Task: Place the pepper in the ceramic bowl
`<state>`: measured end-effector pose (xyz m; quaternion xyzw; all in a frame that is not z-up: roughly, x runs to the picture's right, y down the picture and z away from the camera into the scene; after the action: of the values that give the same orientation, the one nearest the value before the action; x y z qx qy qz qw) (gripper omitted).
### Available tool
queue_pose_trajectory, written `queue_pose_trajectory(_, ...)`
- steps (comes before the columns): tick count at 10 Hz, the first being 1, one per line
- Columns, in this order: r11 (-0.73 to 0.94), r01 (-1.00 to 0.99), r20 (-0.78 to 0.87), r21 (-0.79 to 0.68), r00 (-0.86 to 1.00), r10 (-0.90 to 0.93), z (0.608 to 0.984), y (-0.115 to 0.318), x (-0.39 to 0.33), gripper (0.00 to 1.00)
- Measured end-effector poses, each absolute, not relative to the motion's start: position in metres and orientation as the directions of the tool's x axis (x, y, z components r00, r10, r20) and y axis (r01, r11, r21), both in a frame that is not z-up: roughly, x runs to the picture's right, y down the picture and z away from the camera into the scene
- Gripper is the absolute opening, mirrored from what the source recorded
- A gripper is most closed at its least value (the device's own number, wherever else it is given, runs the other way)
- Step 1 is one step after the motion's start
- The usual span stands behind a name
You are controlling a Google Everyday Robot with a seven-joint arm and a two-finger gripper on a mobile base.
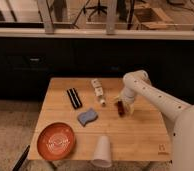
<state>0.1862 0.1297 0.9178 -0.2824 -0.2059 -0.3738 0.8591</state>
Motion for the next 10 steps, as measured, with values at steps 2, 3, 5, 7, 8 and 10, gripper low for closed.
queue_pose_trajectory(2,0.532,0.805,0.611,-0.263,0.566,-0.553,0.916,0.131,0.181,0.79)
queue_pose_trajectory(3,0.516,0.819,0.616,-0.250,0.546,-0.568,0.915,0.129,0.178,0.74)
queue_pose_trajectory(5,0.533,0.795,0.588,-0.288,0.586,-0.557,0.911,0.124,0.175,0.56)
queue_pose_trajectory(7,0.554,0.769,0.574,-0.318,0.621,-0.533,0.915,0.126,0.177,0.36)
queue_pose_trajectory(8,0.538,0.788,0.587,-0.299,0.596,-0.548,0.916,0.126,0.176,0.27)
queue_pose_trajectory(10,0.493,0.828,0.602,-0.269,0.544,-0.585,0.906,0.123,0.168,0.05)
